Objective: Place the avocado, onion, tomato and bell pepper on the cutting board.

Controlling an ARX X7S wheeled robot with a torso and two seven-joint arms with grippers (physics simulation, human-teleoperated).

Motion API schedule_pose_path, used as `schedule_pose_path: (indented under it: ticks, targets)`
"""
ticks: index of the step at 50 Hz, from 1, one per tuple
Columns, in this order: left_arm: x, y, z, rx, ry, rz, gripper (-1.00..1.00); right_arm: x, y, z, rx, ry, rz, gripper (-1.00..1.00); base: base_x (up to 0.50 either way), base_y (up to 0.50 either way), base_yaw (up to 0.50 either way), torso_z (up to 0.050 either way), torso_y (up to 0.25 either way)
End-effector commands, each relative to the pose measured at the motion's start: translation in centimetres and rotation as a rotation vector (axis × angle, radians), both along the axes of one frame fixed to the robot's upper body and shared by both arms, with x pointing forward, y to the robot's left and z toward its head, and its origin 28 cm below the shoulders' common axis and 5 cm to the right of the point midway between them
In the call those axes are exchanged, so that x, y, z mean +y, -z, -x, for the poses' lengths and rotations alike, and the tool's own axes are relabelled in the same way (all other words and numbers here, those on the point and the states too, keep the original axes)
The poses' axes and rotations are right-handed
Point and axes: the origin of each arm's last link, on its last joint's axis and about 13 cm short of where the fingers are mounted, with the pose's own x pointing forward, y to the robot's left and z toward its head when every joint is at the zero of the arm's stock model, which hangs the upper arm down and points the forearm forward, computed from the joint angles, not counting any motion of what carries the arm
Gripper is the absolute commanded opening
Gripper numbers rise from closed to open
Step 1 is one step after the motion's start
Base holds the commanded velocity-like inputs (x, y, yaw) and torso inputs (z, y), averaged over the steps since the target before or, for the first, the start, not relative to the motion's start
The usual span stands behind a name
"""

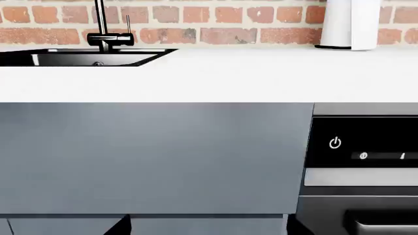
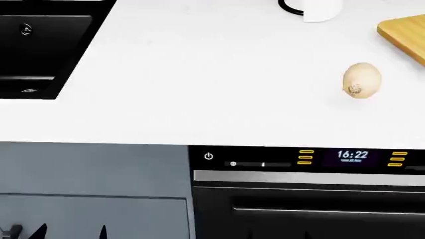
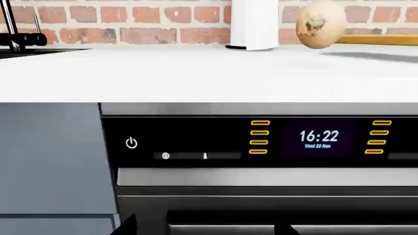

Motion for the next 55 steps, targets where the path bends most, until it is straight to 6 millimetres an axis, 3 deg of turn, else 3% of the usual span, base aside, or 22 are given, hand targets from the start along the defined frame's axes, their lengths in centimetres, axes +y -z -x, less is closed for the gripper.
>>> schedule_pose_path:
  ticks: [1,55]
  targets:
    - [0.0,0.0,0.0,0.0,0.0,0.0,1.0,0.0,0.0,0.0,0.0,0.0,0.0,1.0,0.0,0.0,0.0,0.0,0.0]
    - [-0.3,0.3,-0.3,-0.007,-0.038,-0.015,1.0,-0.1,-0.2,0.3,-0.006,0.006,-0.004,1.0,0.0,-0.09,0.0,0.0,0.0]
